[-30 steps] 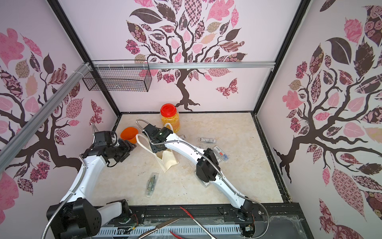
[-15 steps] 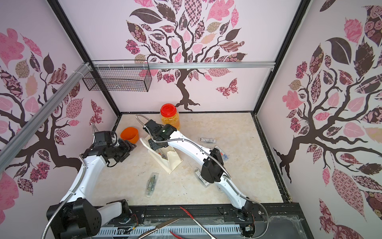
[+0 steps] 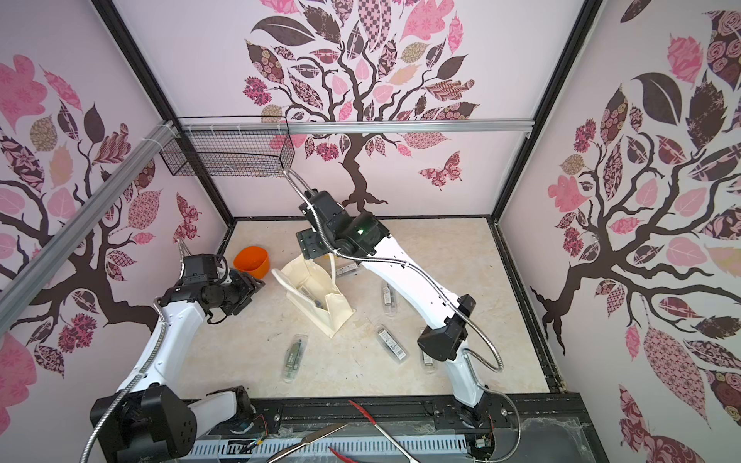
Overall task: Put the compass set into the canvas bag
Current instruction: Pick up the compass set at the center of the board.
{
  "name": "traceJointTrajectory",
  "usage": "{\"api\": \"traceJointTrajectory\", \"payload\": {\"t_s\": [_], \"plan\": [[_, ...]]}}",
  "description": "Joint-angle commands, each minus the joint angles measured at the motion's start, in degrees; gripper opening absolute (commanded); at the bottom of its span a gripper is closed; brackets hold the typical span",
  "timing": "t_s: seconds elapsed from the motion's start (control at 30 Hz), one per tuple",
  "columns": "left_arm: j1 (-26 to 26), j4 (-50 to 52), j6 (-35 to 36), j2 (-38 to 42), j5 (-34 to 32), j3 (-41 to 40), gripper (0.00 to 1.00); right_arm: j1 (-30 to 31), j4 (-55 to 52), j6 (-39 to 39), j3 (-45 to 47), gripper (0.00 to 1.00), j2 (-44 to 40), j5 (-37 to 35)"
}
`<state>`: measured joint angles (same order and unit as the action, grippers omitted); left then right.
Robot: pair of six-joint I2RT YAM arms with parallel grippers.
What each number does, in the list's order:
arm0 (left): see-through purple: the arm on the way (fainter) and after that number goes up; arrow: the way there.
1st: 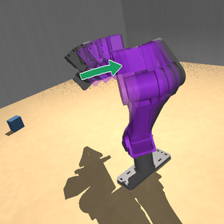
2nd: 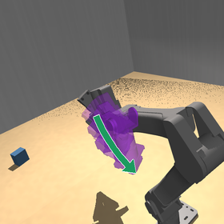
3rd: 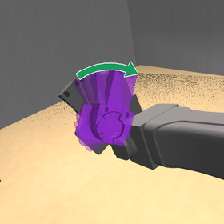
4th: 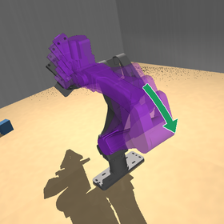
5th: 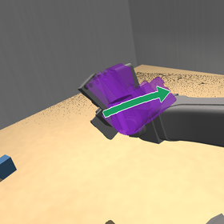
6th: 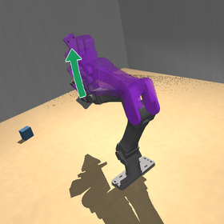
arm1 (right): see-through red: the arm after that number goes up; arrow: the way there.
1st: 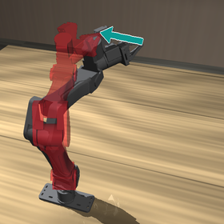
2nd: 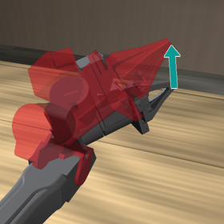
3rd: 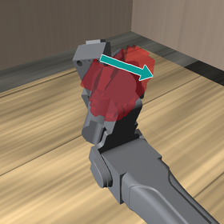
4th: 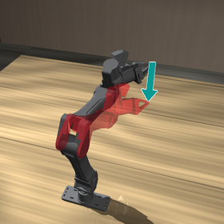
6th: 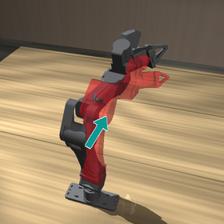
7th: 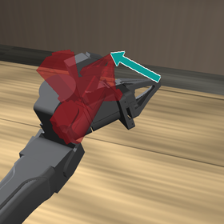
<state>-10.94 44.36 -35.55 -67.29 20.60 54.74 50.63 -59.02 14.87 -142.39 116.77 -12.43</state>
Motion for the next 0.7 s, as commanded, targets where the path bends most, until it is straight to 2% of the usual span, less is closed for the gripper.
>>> {"api": "traceJointTrajectory", "payload": {"t_s": [0.0,0.1,0.23,0.33,0.53,0.67], "plan": [[0.2,0.3,1.0,1.3,-0.6,2.6,0.67,-3.9,-2.1,-3.2,4.7,0.76,-6.1,-2.2],[0.2,0.3,1.1,1.3,-0.7,2.4,0.67,-9.0,-0.7,-2.7,14.5,0.76,-10.8,0.5],[0.3,0.1,1.3,1.2,-1.0,2.1,0.67,-15.0,5.2,-2.7,32.3,0.76,-18.3,2.7],[0.4,0.0,1.5,0.9,-1.1,1.9,0.67,-18.1,7.1,-1.1,42.4,0.76,-20.8,3.8],[0.5,-0.5,2.2,0.3,-1.6,0.7,0.67,-18.4,11.9,2.7,58.9,0.77,-21.0,6.0],[0.8,-2.4,2.0,-0.3,-0.5,-1.2,0.67,-18.4,13.5,4.8,63.1,0.77,-18.4,7.6]]}}
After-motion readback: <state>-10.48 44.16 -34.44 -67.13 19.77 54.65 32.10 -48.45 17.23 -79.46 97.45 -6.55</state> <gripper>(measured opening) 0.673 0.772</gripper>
